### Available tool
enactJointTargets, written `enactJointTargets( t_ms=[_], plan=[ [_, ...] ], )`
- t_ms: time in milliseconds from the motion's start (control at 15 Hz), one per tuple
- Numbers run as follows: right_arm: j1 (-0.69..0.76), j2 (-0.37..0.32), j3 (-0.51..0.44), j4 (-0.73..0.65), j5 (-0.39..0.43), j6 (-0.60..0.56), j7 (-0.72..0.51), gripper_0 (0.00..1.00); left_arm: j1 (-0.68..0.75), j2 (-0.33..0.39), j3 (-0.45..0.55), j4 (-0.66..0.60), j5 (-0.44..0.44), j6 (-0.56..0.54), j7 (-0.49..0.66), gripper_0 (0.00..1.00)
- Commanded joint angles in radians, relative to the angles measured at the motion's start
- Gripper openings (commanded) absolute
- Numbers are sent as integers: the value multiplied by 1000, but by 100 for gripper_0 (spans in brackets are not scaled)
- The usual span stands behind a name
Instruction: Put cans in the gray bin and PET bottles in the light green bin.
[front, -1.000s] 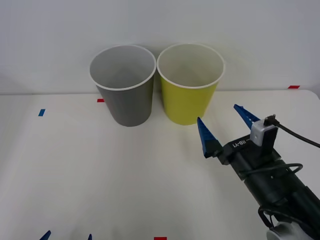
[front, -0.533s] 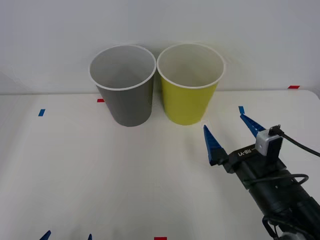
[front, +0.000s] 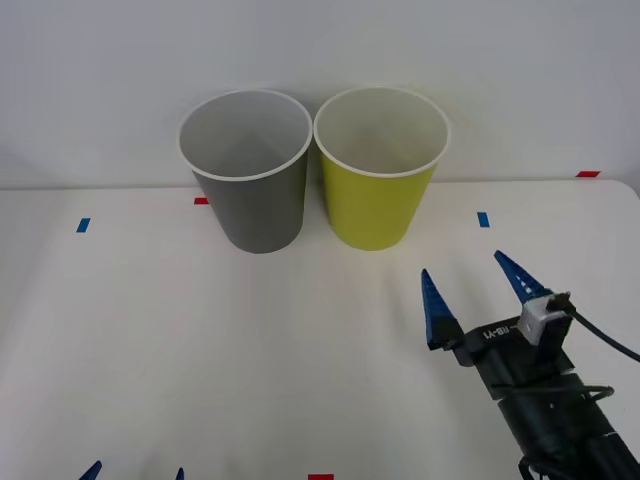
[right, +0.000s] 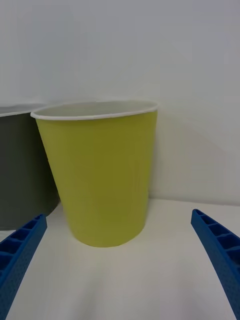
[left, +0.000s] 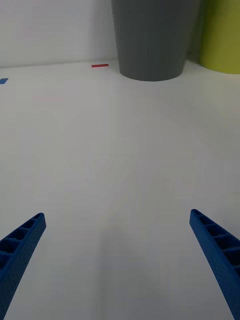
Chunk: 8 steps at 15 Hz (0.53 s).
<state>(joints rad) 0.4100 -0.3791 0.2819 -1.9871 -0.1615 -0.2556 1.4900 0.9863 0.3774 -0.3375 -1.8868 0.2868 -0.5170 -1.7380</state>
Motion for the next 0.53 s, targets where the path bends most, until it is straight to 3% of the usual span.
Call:
enactJointTargets(
  t_ms=[67,333,533],
  plan=[
    [92,-27,8,76,25,-129,4,100,0,0,0,0,0,0,0,100],
    [211,-83,8,74,46,-137,-8,100,0,0,0,0,0,0,0,100],
    [266,-81,6,74,11,-137,1,100,0,0,0,0,0,0,0,100]
  ],
)
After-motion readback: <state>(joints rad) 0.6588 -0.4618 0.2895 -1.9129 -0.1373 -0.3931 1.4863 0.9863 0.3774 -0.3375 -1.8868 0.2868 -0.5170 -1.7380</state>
